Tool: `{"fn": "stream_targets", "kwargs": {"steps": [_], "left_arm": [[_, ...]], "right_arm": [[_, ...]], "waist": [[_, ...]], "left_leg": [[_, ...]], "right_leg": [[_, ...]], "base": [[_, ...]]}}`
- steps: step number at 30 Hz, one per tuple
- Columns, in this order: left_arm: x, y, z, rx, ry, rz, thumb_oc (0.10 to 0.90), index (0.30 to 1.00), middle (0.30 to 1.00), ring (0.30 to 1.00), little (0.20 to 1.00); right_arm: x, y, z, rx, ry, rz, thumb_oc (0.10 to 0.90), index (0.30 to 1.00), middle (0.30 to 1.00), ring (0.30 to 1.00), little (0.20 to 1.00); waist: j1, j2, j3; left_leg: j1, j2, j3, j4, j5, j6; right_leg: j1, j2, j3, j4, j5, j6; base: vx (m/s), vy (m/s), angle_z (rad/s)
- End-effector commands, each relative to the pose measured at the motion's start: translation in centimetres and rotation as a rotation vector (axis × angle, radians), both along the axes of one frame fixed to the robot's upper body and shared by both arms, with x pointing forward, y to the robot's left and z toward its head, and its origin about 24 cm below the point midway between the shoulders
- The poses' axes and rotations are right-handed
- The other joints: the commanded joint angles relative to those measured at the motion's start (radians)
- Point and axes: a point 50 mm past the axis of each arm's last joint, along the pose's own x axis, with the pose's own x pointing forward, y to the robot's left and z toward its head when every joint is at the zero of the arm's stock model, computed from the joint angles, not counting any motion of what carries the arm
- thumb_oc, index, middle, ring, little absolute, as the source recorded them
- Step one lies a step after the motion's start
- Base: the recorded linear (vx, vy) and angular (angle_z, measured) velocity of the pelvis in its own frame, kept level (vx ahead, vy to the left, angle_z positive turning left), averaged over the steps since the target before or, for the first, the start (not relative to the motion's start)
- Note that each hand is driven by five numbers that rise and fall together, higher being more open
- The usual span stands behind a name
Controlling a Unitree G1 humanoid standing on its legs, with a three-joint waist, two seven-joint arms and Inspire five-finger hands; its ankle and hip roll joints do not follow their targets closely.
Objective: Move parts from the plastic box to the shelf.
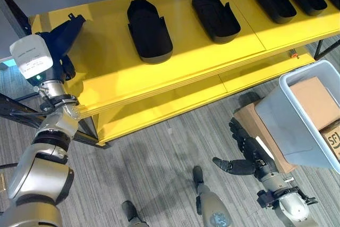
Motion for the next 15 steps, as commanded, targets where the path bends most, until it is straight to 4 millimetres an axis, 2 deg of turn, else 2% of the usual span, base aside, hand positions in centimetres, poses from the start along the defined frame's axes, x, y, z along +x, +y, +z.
{"fn": "stream_targets", "kwargs": {"steps": [1,7,13,15], "left_arm": [[-1.2,2.3,6.2,0.134,-0.106,0.088,0.400,0.300,0.300,0.300,0.300],[-1.6,3.3,5.9,0.107,-0.069,0.121,0.400,0.300,0.300,0.300,0.300],[-1.3,2.8,6.1,0.141,-0.052,0.110,0.400,0.300,0.300,0.300,0.300],[-1.4,3.1,5.6,0.144,-0.014,0.123,0.400,0.300,0.300,0.300,0.300]], "right_arm": [[0.9,-0.5,5.2,0.032,-0.276,0.023,0.900,1.000,1.000,1.000,1.000],[0.7,-0.7,5.4,0.019,-0.279,0.026,0.900,1.000,1.000,1.000,1.000],[0.6,-0.9,5.4,0.003,-0.279,0.017,0.900,1.000,1.000,1.000,1.000],[0.7,-1.0,5.4,0.005,-0.274,0.019,0.900,1.000,1.000,1.000,1.000]], "waist": [[-0.015,0.009,-0.060],[-0.015,0.010,-0.057],[-0.011,0.012,-0.055],[-0.010,0.012,-0.052]], "left_leg": [[-0.113,0.061,-0.041,0.127,0.063,0.016],[-0.128,0.063,-0.043,0.138,0.059,0.015],[-0.148,0.061,-0.057,0.148,0.055,0.016],[-0.155,0.061,-0.061,0.152,0.055,0.016]], "right_leg": [[-0.007,-0.086,0.026,0.210,-0.104,0.074],[-0.015,-0.084,0.031,0.204,-0.100,0.075],[-0.018,-0.086,0.026,0.206,-0.101,0.074],[-0.019,-0.089,0.023,0.207,-0.101,0.074]], "base": [[0.00,0.000,0.00],[-0.01,0.003,-0.03],[0.00,0.000,-0.01],[-0.01,0.007,0.05]]}}
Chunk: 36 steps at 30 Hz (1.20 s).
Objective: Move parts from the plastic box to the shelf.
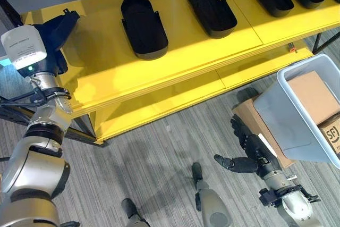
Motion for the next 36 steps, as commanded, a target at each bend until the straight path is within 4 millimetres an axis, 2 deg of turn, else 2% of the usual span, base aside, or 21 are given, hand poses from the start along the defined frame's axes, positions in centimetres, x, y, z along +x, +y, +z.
{"fn": "stream_targets", "kwargs": {"steps": [1,2,3,4,5,7,15,18,26,29,36], "left_arm": [[-1.5,2.5,3.8,0.103,-0.043,0.099,0.400,0.300,0.300,0.300,0.300],[-1.4,2.5,3.6,0.104,-0.027,0.100,0.469,0.396,0.396,0.396,0.396],[-1.2,2.6,3.1,0.099,0.016,0.101,0.649,0.649,0.649,0.649,0.649],[-1.2,2.6,3.1,0.099,0.016,0.100,0.649,0.649,0.649,0.649,0.649],[-0.9,2.4,2.5,0.085,0.075,0.091,0.900,1.000,1.000,1.000,1.000],[-0.2,1.9,2.1,0.076,0.146,0.061,0.900,1.000,1.000,1.000,1.000],[1.5,-0.6,2.4,0.111,0.257,-0.058,0.900,1.000,1.000,1.000,1.000],[2.8,-3.3,2.9,0.097,0.327,-0.191,0.900,1.000,1.000,1.000,1.000],[3.6,-4.8,2.2,0.047,0.413,-0.277,0.900,1.000,1.000,1.000,1.000],[3.8,-4.9,1.9,0.024,0.426,-0.277,0.900,1.000,1.000,1.000,1.000],[4.3,-5.9,2.3,-0.022,0.401,-0.320,0.900,1.000,1.000,1.000,1.000]], "right_arm": [[0.6,-0.5,5.1,0.007,-0.263,0.028,0.900,1.000,1.000,1.000,1.000],[0.6,-0.5,5.1,0.005,-0.260,0.033,0.900,1.000,1.000,1.000,1.000],[0.7,-0.5,5.2,0.003,-0.260,0.038,0.900,1.000,1.000,1.000,1.000],[0.7,-0.5,5.2,0.004,-0.260,0.037,0.900,1.000,1.000,1.000,1.000],[0.8,-0.5,5.2,-0.003,-0.259,0.038,0.900,1.000,1.000,1.000,1.000],[0.9,-0.7,5.2,-0.017,-0.252,0.033,0.900,1.000,1.000,1.000,1.000],[1.2,-0.9,4.9,-0.016,-0.237,0.019,0.900,1.000,1.000,1.000,1.000],[1.4,-1.0,4.3,0.000,-0.208,0.002,0.900,1.000,1.000,1.000,1.000],[1.2,-1.2,3.9,0.019,-0.185,-0.016,0.900,1.000,1.000,1.000,1.000],[1.2,-1.1,3.8,0.019,-0.177,-0.008,0.900,1.000,1.000,1.000,1.000],[1.0,-0.9,3.5,0.029,-0.160,-0.006,0.900,1.000,1.000,1.000,1.000]], "waist": [[-0.010,0.012,-0.052],[-0.011,0.012,-0.052],[-0.012,0.012,-0.052],[-0.012,0.012,-0.052],[-0.014,0.014,-0.050],[-0.014,0.017,-0.048],[-0.011,0.025,-0.046],[-0.011,0.034,-0.040],[-0.013,0.039,-0.040],[-0.017,0.041,-0.041],[-0.024,0.041,-0.045]], "left_leg": [[-0.120,0.049,-0.050,0.117,0.058,0.014],[-0.122,0.049,-0.052,0.118,0.058,0.015],[-0.124,0.049,-0.052,0.120,0.057,0.015],[-0.124,0.049,-0.052,0.121,0.057,0.015],[-0.129,0.050,-0.053,0.126,0.056,0.015],[-0.131,0.050,-0.058,0.127,0.055,0.016],[-0.133,0.051,-0.067,0.128,0.054,0.016],[-0.137,0.048,-0.075,0.134,0.051,0.018],[-0.131,0.050,-0.074,0.137,0.047,0.017],[-0.129,0.051,-0.071,0.136,0.048,0.016],[-0.131,0.053,-0.067,0.138,0.048,0.015]], "right_leg": [[0.004,-0.094,0.019,0.198,-0.108,0.082],[0.002,-0.094,0.020,0.198,-0.107,0.082],[0.001,-0.094,0.022,0.199,-0.106,0.082],[0.001,-0.094,0.022,0.199,-0.106,0.082],[-0.001,-0.094,0.022,0.201,-0.105,0.083],[-0.002,-0.094,0.023,0.202,-0.105,0.082],[0.005,-0.095,0.018,0.205,-0.109,0.080],[0.010,-0.097,0.015,0.210,-0.116,0.077],[0.015,-0.097,0.017,0.210,-0.117,0.074],[0.013,-0.096,0.021,0.209,-0.116,0.074],[0.011,-0.095,0.026,0.204,-0.110,0.075]], "base": [[0.00,0.000,0.00],[0.00,0.000,0.00],[0.00,0.000,0.00],[0.00,0.000,0.00],[0.00,0.000,0.00],[0.00,0.000,0.00],[0.00,0.000,0.00],[-0.01,0.000,0.11],[0.00,-0.001,0.03],[0.00,0.000,0.00],[0.00,0.000,0.00]]}}
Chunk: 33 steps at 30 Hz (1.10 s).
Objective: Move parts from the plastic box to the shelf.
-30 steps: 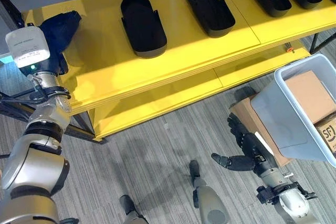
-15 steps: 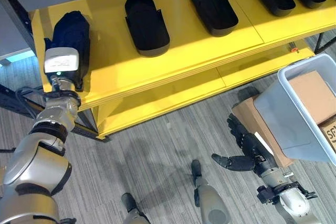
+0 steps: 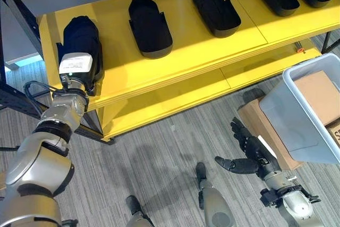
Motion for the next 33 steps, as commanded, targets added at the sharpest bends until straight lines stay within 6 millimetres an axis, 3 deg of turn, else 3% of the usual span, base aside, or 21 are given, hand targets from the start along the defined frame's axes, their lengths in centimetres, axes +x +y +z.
{"fn": "stream_targets", "kwargs": {"steps": [1,23,33], "left_arm": [[1.6,-2.6,6.2,-0.094,-0.209,-0.095,0.900,1.000,1.000,1.000,1.000],[1.3,-3.1,7.8,-0.040,-0.305,-0.142,0.900,1.000,1.000,1.000,1.000],[-1.5,-2.9,10.1,0.054,-0.450,-0.245,0.900,1.000,1.000,1.000,1.000]], "right_arm": [[0.9,-0.5,4.0,0.022,-0.213,-0.004,0.900,1.000,1.000,1.000,1.000],[0.5,-0.8,3.7,0.014,-0.199,-0.012,0.900,1.000,1.000,1.000,1.000],[0.2,-1.4,3.5,-0.006,-0.199,-0.049,0.900,1.000,1.000,1.000,1.000]], "waist": [[-0.028,0.011,-0.052],[-0.014,0.016,-0.059],[0.024,0.021,-0.059]], "left_leg": [[-0.099,0.052,-0.033,0.084,0.052,0.012],[-0.115,0.052,-0.042,0.088,0.053,0.013],[-0.112,0.046,-0.058,0.083,0.049,0.015]], "right_leg": [[0.019,-0.084,0.035,0.165,-0.110,0.079],[0.020,-0.084,0.027,0.163,-0.110,0.078],[0.042,-0.090,0.008,0.164,-0.123,0.073]], "base": [[0.00,0.000,0.00],[0.00,0.000,0.00],[0.01,-0.006,0.03]]}}
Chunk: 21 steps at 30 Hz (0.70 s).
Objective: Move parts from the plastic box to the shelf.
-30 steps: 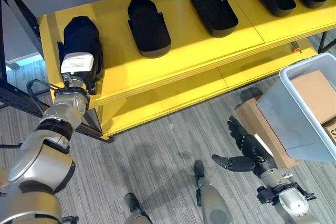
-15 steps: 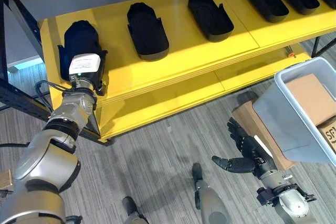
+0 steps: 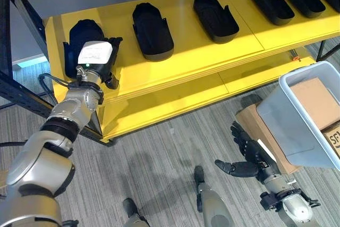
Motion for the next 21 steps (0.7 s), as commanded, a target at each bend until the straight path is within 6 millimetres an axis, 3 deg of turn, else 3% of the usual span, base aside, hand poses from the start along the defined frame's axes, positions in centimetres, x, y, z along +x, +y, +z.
{"fn": "stream_targets", "kwargs": {"steps": [1,9,15,17,21], "left_arm": [[-2.2,1.8,7.2,0.011,-0.336,-0.001,0.900,1.000,1.000,1.000,1.000],[-6.2,2.5,6.6,-0.010,-0.446,-0.060,0.900,1.000,1.000,1.000,1.000],[-8.3,3.2,4.9,-0.010,-0.432,-0.060,0.900,1.000,1.000,1.000,1.000],[-9.8,3.4,2.9,-0.024,-0.378,-0.065,0.900,1.000,1.000,1.000,1.000],[-10.8,3.5,1.7,-0.022,-0.337,-0.070,0.900,1.000,1.000,1.000,1.000]], "right_arm": [[0.9,-1.4,4.3,-0.020,-0.238,-0.043,0.900,1.000,1.000,1.000,1.000],[0.7,-2.0,4.2,-0.041,-0.237,-0.073,0.900,1.000,1.000,1.000,1.000],[0.8,-2.2,4.3,-0.049,-0.236,-0.086,0.900,1.000,1.000,1.000,1.000],[0.9,-2.4,4.4,-0.052,-0.240,-0.101,0.900,1.000,1.000,1.000,1.000],[1.0,-2.4,4.5,-0.063,-0.239,-0.102,0.900,1.000,1.000,1.000,1.000]], "waist": [[0.017,0.040,-0.015],[0.044,0.040,-0.017],[0.054,0.043,-0.013],[0.068,0.042,-0.009],[0.071,0.044,-0.006]], "left_leg": [[-0.061,0.041,-0.034,0.040,0.054,0.011],[-0.050,0.040,-0.037,0.038,0.046,0.013],[-0.041,0.037,-0.038,0.032,0.044,0.014],[-0.038,0.038,-0.040,0.031,0.043,0.016],[-0.035,0.039,-0.041,0.031,0.044,0.017]], "right_leg": [[0.069,-0.088,0.017,0.150,-0.129,0.082],[0.081,-0.089,0.013,0.153,-0.138,0.077],[0.093,-0.090,0.010,0.148,-0.140,0.074],[0.099,-0.089,0.008,0.146,-0.141,0.071],[0.104,-0.090,0.005,0.146,-0.142,0.068]], "base": [[0.00,0.000,0.00],[0.00,0.000,0.00],[0.00,0.000,0.01],[0.00,0.000,0.11],[0.00,0.000,0.03]]}}
